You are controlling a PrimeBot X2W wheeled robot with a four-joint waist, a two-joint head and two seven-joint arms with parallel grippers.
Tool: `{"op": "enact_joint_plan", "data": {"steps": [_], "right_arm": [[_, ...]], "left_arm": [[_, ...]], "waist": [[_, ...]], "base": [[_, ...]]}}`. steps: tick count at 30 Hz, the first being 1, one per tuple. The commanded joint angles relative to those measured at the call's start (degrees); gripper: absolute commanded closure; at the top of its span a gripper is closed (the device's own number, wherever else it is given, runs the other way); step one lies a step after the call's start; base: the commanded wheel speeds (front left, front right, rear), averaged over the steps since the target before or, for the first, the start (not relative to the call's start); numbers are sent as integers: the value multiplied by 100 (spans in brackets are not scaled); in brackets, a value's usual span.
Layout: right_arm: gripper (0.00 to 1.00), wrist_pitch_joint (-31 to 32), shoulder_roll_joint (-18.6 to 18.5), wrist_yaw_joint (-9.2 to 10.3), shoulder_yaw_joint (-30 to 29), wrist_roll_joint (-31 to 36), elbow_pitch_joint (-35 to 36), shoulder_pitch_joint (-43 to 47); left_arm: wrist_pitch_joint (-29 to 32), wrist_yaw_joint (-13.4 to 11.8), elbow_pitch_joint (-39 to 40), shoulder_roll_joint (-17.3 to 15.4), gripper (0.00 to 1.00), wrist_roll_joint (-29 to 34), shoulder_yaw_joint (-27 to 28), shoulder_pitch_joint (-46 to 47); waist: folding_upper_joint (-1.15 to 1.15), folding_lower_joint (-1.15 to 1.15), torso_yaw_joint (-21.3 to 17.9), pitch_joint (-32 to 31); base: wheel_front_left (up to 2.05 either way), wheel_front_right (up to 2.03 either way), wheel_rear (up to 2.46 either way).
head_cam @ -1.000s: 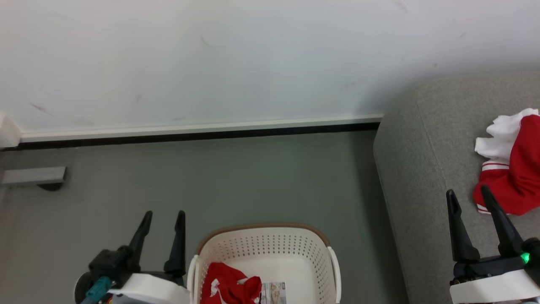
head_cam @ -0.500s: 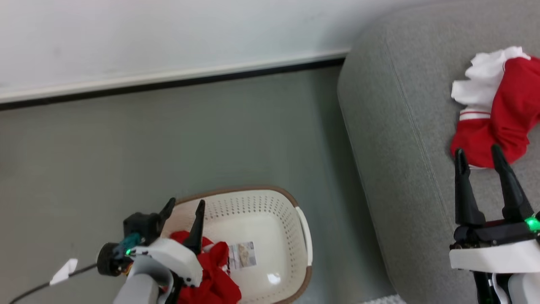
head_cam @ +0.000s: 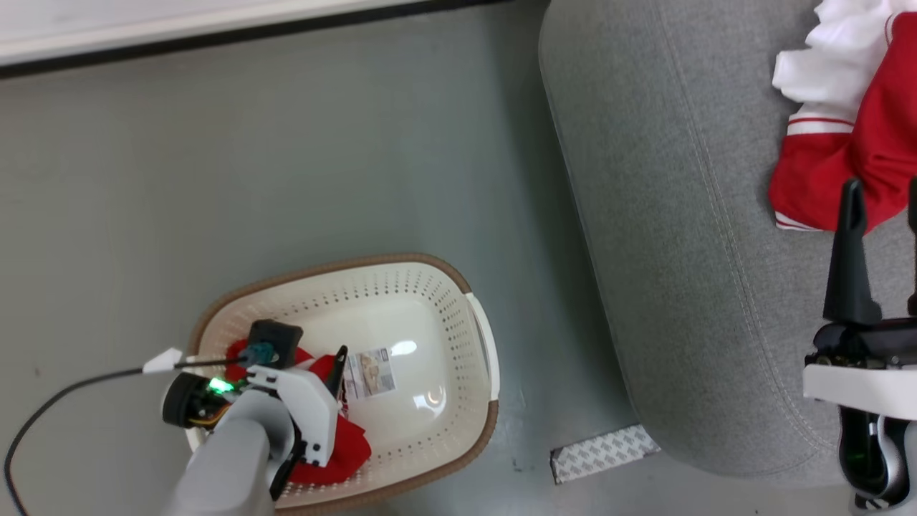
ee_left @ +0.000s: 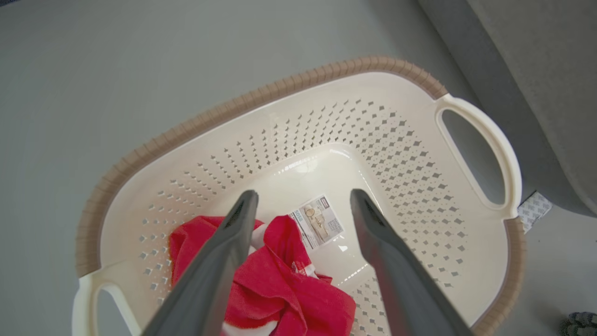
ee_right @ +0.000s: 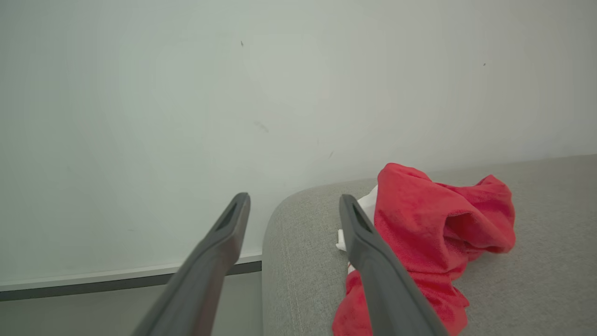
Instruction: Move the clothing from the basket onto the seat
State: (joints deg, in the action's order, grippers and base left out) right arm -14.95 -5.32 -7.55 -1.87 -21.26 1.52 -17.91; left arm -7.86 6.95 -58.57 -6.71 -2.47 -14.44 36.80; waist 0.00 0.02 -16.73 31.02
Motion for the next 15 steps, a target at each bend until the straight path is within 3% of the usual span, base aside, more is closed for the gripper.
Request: {"op": "enact_joint_plan", "data": {"steps": [1, 15], "right_arm": [[0, -15, 21, 13, -42, -48, 34, -115], [0, -15, 155, 13, -110, -160, 247, -498]], "left_arm": [[74, -13, -135, -63, 0, 109, -47, 139], [1064, 50, -1342, -181, 0, 719, -1061, 983]], "waist": [[0, -2, -91, 203], [0, -2, -387, 1042]], "base": [[0, 0, 0], [0, 0, 0]]}}
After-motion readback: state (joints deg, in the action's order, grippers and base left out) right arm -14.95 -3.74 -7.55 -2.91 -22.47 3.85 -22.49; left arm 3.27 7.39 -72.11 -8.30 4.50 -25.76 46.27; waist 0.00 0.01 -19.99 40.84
